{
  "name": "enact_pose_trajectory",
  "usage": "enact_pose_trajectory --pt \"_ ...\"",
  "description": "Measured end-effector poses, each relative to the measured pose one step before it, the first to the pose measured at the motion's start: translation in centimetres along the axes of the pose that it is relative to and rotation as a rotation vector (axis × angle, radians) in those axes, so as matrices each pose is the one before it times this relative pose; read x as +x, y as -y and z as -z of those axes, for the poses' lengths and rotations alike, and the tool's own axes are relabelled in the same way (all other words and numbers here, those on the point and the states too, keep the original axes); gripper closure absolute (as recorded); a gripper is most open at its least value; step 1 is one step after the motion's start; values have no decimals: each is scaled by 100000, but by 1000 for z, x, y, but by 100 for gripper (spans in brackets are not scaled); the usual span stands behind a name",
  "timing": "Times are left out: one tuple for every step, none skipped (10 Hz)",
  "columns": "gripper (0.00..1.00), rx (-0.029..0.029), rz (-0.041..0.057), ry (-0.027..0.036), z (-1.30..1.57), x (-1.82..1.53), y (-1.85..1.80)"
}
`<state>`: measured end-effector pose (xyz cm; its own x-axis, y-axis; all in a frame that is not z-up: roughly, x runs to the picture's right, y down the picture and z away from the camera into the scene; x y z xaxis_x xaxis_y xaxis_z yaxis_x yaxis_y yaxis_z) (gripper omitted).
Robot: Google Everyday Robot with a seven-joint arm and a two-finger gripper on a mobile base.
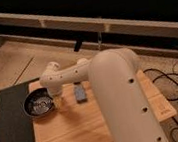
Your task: Push the ceramic bowl across the table
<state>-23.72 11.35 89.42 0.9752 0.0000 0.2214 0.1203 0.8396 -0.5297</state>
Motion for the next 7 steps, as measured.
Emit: enact_pose_trajectory --pt "35 611 1908 1876 -197 -1513 669" --pt "35 2943 3691 4967 159 -3184 1451" --pt "35 2031 2083 3770 196 -2140 811" --pt "35 3383 2133 4735 286 -2362 1121" --pt "35 2798 780 5676 181 -2308 785" --pt "35 1141 590 3009 -7 -1119 169" --pt "35 366 494 2155 28 -891 -70"
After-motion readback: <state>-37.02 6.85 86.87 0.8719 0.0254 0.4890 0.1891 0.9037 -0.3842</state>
